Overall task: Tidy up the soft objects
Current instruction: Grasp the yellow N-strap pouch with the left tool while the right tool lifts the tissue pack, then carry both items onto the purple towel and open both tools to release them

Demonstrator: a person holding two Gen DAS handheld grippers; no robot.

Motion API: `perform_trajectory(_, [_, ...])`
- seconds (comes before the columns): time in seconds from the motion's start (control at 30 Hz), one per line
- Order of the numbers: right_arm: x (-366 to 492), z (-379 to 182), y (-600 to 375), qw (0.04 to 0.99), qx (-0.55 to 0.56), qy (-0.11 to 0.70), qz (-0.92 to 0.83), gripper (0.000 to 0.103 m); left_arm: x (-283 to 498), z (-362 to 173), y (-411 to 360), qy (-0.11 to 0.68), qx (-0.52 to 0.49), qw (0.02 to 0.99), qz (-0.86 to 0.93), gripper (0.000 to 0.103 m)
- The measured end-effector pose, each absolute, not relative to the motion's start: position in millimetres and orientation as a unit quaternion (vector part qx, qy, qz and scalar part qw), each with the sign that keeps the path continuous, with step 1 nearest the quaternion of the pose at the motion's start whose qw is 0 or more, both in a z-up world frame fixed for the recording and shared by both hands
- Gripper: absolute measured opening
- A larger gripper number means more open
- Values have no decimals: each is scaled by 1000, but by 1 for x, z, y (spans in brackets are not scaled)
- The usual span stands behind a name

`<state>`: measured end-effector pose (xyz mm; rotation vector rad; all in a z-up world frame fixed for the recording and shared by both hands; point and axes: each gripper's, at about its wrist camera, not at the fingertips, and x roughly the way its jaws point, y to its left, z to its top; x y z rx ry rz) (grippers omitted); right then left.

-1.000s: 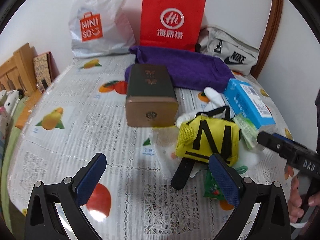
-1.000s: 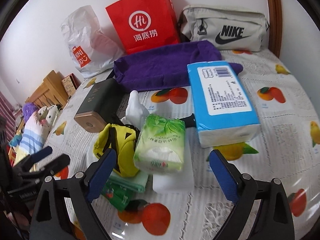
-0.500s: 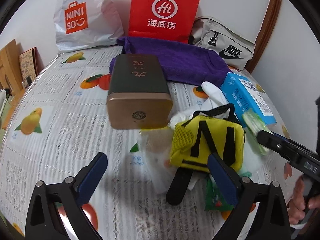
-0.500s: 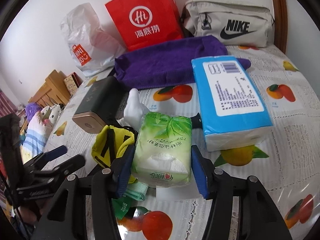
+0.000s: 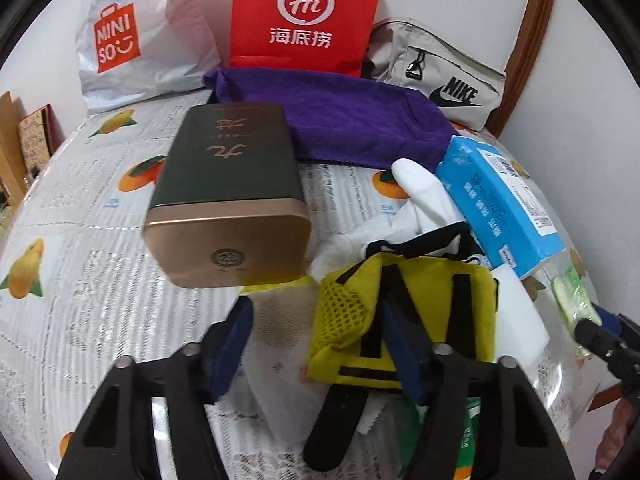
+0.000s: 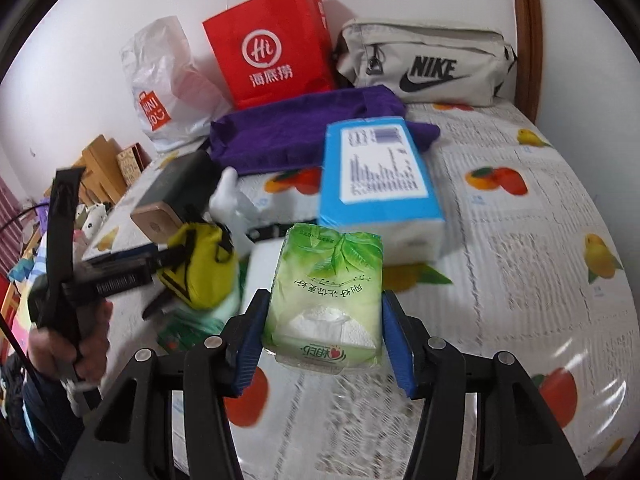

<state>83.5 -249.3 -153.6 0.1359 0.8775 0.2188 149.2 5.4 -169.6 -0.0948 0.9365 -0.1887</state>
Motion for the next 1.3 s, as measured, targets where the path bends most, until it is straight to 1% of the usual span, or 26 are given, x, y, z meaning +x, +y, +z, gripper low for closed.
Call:
perform_trajectory(0.03, [83, -157, -252, 896, 66, 426, 104, 54, 149, -170, 4, 451, -44, 887, -95, 43])
perform_trajectory(0.1, [85, -165, -256, 892, 66, 436, 97, 54, 149, -169, 1, 451, -43, 885, -103, 28])
perform_trajectory(0.13, [86, -169, -257, 890, 67, 441, 92, 54, 149, -167, 0, 450, -42, 886, -105, 25])
perform_trajectory(0.2, [87, -178, -260, 885, 71, 451, 90, 54, 147, -163, -3, 449, -35, 887, -104, 22])
perform_trajectory(0.3, [87, -184, -262, 881, 75, 458, 89, 54, 143, -156, -4, 447, -29, 888, -102, 21])
perform_trajectory(0.43, [84, -176, -265, 887, 74, 447, 88, 54, 134, -143, 1, 439, -37, 892, -103, 21])
perform_trajectory(0.93, [77, -114, -262, 916, 58, 388, 85, 54, 114, -96, 27, 405, -57, 909, -81, 21])
perform_trajectory(1.3, [115, -74, -254, 927, 52, 359, 95, 54, 136, -70, 42, 397, -67, 914, -48, 21])
